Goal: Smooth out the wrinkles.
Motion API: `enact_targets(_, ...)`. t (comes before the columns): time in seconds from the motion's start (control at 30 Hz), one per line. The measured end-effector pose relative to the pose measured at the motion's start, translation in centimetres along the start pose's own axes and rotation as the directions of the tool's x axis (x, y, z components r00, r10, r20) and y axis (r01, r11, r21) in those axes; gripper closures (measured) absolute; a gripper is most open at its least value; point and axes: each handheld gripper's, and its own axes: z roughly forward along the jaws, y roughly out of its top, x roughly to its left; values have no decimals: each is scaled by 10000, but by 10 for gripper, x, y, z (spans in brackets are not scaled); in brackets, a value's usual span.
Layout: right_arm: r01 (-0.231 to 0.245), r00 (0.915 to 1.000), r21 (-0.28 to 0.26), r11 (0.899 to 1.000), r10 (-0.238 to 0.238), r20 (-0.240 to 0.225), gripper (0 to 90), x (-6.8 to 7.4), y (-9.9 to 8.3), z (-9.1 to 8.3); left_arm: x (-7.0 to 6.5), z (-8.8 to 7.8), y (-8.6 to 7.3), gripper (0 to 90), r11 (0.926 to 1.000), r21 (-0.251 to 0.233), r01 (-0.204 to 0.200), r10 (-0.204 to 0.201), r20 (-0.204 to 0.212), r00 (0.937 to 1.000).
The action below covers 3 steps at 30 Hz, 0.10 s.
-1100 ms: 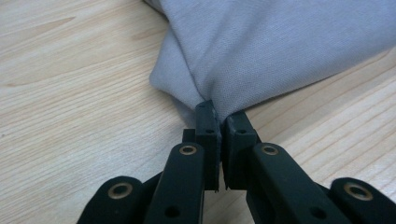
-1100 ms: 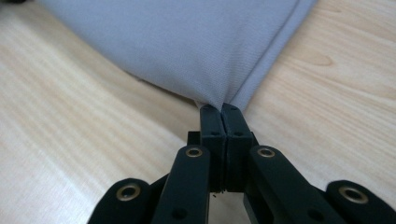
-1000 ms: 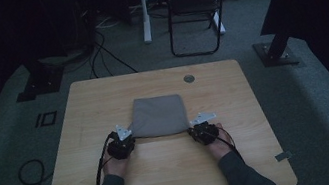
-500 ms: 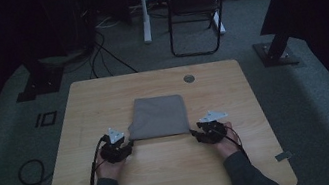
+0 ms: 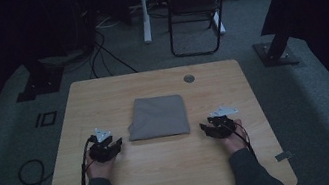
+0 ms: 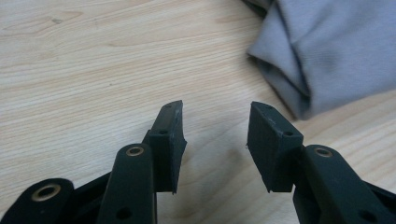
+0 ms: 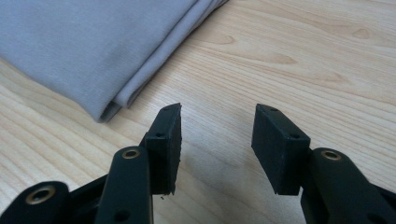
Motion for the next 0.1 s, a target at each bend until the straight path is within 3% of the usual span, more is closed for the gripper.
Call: enact_targets(0.1, 13, 10000, -7, 10000, -13, 38, 526, -1, 0, 0, 3, 2, 0, 559, 10000, 33, 85, -85, -33, 10000)
